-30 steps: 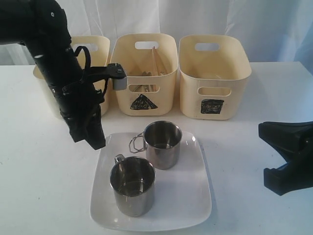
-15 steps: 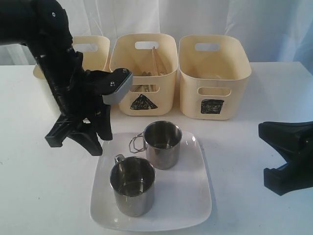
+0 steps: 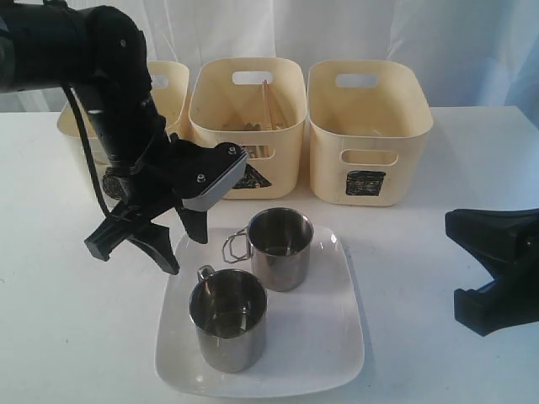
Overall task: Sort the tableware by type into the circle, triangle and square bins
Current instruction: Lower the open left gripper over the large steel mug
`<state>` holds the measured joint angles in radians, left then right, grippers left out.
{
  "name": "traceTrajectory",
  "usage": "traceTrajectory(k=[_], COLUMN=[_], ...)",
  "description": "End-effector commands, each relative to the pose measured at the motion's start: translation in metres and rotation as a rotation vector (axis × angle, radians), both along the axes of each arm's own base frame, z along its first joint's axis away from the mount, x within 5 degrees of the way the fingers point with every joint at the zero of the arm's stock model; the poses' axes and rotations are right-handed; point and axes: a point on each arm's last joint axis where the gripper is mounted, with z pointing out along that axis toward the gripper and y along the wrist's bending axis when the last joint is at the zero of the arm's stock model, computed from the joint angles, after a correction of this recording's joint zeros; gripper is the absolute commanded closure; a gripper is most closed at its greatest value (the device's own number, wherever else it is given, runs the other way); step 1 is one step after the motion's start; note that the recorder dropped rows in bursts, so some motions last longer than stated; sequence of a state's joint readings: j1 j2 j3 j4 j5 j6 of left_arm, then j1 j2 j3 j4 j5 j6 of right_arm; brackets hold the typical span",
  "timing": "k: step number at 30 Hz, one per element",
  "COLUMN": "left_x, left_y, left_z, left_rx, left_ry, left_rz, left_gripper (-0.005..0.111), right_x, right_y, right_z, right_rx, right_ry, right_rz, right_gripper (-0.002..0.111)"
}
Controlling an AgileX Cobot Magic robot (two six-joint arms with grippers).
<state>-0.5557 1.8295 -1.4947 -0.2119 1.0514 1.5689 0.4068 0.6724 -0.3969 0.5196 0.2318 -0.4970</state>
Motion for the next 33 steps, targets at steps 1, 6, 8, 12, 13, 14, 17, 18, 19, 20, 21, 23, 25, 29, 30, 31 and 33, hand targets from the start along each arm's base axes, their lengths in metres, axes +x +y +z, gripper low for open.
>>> traceTrajectory(k=[1, 6, 8, 12, 13, 14, 17, 18, 19, 20, 21, 23, 25, 29, 30, 31, 33], left_x=[-0.001, 0.001, 0.000, 0.002, 0.003, 0.003, 0.002, 0.002, 0.002, 0.002, 0.002, 0.002, 0.003, 0.000, 0.000, -0.001, -0.004], left_y=[-0.003, -0.005, -0.006, -0.008, -0.009, -0.009, -0.011, -0.011, -0.012, -0.011, -0.011, -0.010, -0.011, -0.009, -0.010, -0.011, -0.019], left_z=[-0.012, -0.018, -0.018, -0.018, -0.018, -0.018, -0.017, -0.018, -0.019, -0.022, -0.024, -0.031, -0.038, -0.050, -0.051, -0.050, -0.048], left_rx=[0.017, 0.016, -0.010, -0.030, -0.034, -0.039, -0.070, -0.073, -0.077, -0.072, -0.066, -0.050, -0.049, -0.041, -0.044, -0.068, -0.118], left_ry=[0.050, 0.059, 0.058, 0.030, 0.020, 0.014, 0.019, 0.020, 0.015, 0.018, 0.016, 0.034, 0.040, 0.057, 0.058, 0.071, 0.089], left_rz=[-0.016, -0.032, -0.059, -0.068, -0.074, -0.084, -0.099, -0.098, -0.094, -0.093, -0.093, -0.094, -0.087, -0.090, -0.101, -0.109, -0.092], left_gripper=[0.050, 0.050, 0.050, 0.050, 0.050, 0.050, 0.050, 0.050, 0.050, 0.050, 0.050, 0.050, 0.050, 0.050, 0.050, 0.050, 0.050], right_x=[0.000, 0.000, 0.000, 0.000, 0.000, 0.000, 0.000, 0.000, 0.000, 0.000, 0.000, 0.000, 0.000, 0.000, 0.000, 0.000, 0.000], right_y=[-0.001, -0.001, -0.001, -0.001, -0.001, -0.001, -0.001, -0.001, -0.001, -0.001, -0.001, -0.001, -0.001, -0.001, -0.001, -0.001, -0.001], right_z=[0.000, 0.000, 0.000, 0.000, 0.000, 0.000, 0.000, 0.000, 0.000, 0.000, 0.000, 0.000, 0.000, 0.000, 0.000, 0.000, 0.000], right_rx=[0.005, 0.005, 0.005, 0.005, 0.005, 0.005, 0.005, 0.005, 0.005, 0.005, 0.005, 0.004, 0.004, 0.004, 0.004, 0.005, 0.005], right_ry=[-0.012, -0.012, -0.012, -0.012, -0.012, -0.012, -0.012, -0.012, -0.012, -0.012, -0.012, -0.010, -0.010, -0.010, -0.010, -0.012, -0.013], right_rz=[-0.007, -0.007, -0.007, -0.007, -0.007, -0.007, -0.007, -0.007, -0.007, -0.007, -0.007, -0.006, -0.006, -0.006, -0.006, -0.007, -0.008], right_gripper=[0.108, 0.108, 0.108, 0.108, 0.108, 0.108, 0.108, 0.108, 0.108, 0.108, 0.108, 0.108, 0.108, 0.108, 0.108, 0.108, 0.108])
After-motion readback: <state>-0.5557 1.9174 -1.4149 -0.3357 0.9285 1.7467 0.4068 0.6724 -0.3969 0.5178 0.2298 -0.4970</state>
